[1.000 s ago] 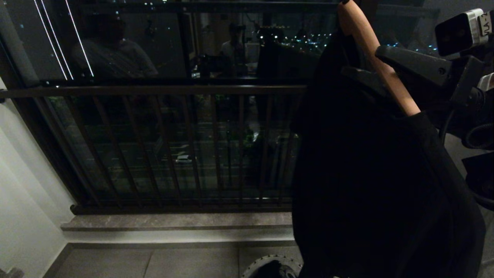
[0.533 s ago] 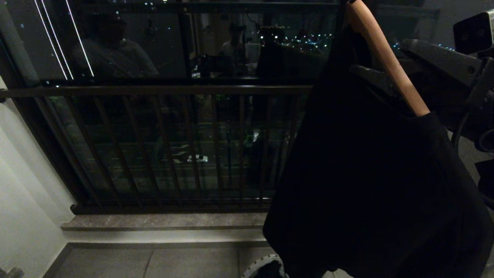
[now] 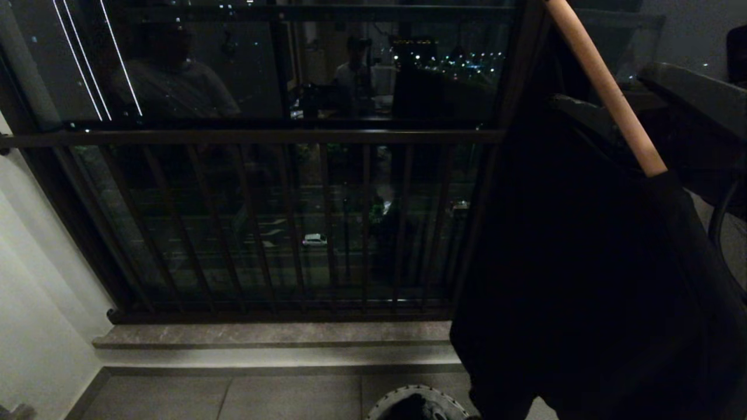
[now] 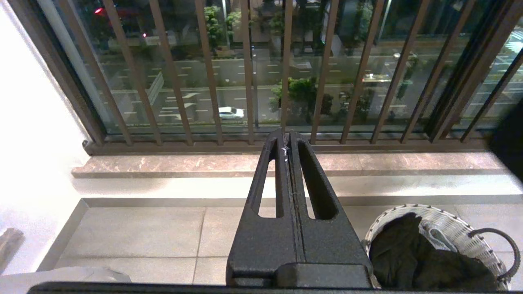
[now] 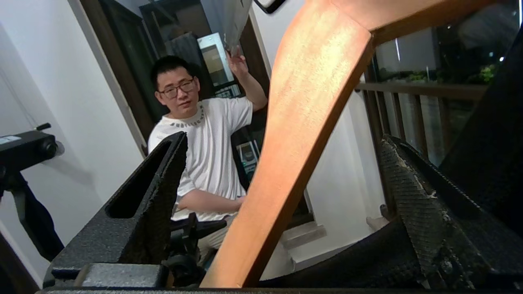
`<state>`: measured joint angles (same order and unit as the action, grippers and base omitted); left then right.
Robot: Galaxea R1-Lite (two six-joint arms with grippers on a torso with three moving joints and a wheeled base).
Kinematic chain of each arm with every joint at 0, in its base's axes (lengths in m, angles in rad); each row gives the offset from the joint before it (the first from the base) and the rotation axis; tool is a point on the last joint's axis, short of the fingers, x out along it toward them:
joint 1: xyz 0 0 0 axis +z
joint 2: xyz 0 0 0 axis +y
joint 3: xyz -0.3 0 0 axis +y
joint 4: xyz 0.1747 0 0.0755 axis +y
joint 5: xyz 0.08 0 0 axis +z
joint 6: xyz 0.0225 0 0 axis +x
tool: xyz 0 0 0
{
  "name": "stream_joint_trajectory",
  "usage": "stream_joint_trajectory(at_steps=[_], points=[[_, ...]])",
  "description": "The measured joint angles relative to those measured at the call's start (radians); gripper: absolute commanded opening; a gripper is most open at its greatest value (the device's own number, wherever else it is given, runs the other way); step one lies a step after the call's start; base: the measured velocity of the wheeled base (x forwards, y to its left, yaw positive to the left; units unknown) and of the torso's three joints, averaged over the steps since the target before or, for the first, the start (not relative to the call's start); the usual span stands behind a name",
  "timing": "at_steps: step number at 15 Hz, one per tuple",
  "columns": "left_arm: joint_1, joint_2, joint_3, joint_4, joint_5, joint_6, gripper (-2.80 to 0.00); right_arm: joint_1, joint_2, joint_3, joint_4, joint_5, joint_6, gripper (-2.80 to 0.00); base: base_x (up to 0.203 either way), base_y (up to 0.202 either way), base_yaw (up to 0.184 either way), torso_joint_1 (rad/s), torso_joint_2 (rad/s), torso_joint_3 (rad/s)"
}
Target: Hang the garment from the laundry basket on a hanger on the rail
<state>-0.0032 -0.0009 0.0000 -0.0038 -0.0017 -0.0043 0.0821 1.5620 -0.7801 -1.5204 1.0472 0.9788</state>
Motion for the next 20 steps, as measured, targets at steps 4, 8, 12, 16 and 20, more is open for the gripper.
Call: stream_joint_trajectory(at_steps=[4, 8, 12, 16, 20], points=[[0.0, 0.0, 0.0, 0.0, 0.0, 0.0, -2.8, 0.005, -0.014, -0.053, 0.004, 0.001, 0.012, 0.0, 0.0, 0.0, 0.0, 0.0, 0.0, 0.0], [0.0, 0.0, 0.0, 0.0, 0.0, 0.0, -2.8, 0.011, -0.026, -0.077, 0.003, 0.0, 0.045, 0.0, 0.0, 0.0, 0.0, 0.0, 0.0, 0.0], [0.0, 0.0, 0.0, 0.0, 0.0, 0.0, -2.8, 0.012, -0.058, -0.085, 0.0, 0.0, 0.057, 0.0, 0.0, 0.0, 0.0, 0.0, 0.0, 0.0], [0.0, 0.0, 0.0, 0.0, 0.0, 0.0, -2.8, 0.009, -0.082, -0.059, 0.0, 0.0, 0.056, 0.0, 0.0, 0.0, 0.0, 0.0, 0.0, 0.0], [0.0, 0.0, 0.0, 0.0, 0.0, 0.001, -2.8, -0.076, -0.129, -0.025, -0.001, 0.003, 0.055, 0.0, 0.0, 0.0, 0.0, 0.0, 0.0, 0.0]])
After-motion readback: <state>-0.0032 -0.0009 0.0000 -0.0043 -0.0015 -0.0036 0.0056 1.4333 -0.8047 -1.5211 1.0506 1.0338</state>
